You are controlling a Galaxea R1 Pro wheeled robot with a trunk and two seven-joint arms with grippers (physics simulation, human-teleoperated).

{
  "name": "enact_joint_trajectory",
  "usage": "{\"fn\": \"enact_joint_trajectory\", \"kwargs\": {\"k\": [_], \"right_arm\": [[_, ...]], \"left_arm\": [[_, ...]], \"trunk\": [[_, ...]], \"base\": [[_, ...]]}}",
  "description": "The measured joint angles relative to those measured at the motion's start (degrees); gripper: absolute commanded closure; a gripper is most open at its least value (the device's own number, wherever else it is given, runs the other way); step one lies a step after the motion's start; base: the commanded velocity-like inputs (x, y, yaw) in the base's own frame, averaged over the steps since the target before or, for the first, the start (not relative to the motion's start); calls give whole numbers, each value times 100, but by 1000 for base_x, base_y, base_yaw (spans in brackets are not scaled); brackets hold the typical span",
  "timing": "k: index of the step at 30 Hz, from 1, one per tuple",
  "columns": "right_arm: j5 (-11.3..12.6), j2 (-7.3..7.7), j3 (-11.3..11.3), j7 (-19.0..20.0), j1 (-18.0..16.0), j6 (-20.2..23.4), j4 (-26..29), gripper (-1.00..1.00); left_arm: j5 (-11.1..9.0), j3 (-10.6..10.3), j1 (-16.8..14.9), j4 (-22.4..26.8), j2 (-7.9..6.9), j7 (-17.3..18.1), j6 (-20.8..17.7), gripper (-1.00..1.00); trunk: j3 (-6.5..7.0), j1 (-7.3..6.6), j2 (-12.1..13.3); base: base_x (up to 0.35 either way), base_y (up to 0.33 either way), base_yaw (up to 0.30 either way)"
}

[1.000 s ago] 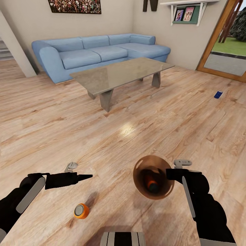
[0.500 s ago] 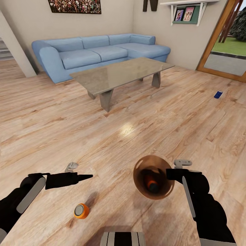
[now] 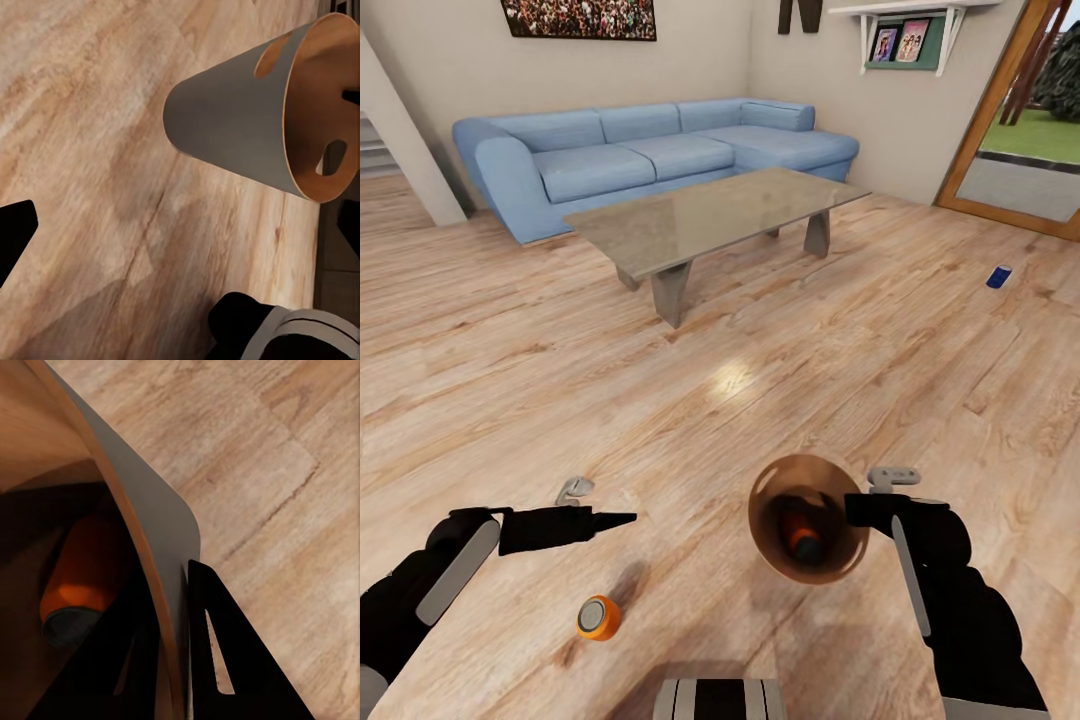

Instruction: Put the three can of soda from the living room inside the tash can in the kitchen.

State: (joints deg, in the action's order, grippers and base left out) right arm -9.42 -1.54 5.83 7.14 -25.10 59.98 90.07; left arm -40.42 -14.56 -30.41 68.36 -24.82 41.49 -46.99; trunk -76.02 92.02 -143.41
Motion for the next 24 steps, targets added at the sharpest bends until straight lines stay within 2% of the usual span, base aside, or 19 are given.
{"fn": "enact_joint_trajectory", "kwargs": {"k": [1, 5, 7, 9, 14, 24], "right_arm": [[-2, -10, -2, 0, 0, 0, 0, 100], [2, -23, -25, 0, 0, 0, 0, 100], [-6, -25, -28, 0, 2, 0, 0, 100], [-23, -31, -29, 5, 1, -1, 0, 100], [-1, -38, -31, 1, 1, 0, 0, 100], [-8, -39, -38, 4, 2, 0, -6, 100]], "left_arm": [[49, 3, 0, -4, 69, 0, -2, -100], [320, -2, 0, -6, 163, -10, -3, -100], [546, -7, 0, -7, 238, -10, -8, -100], [632, -8, 0, -3, 286, -4, -8, -100], [700, -31, 0, 11, 518, 15, -12, -100], [711, -14, 0, 2, 565, 17, -4, -100]], "trunk": [[0, 0, 0], [0, 0, 0], [0, 0, 0], [0, 0, 0], [0, 0, 0], [0, 0, 0]], "base": [[0, 0, 0], [0, 0, 0], [0, 0, 0], [0, 0, 0], [0, 0, 0], [0, 0, 0]]}}
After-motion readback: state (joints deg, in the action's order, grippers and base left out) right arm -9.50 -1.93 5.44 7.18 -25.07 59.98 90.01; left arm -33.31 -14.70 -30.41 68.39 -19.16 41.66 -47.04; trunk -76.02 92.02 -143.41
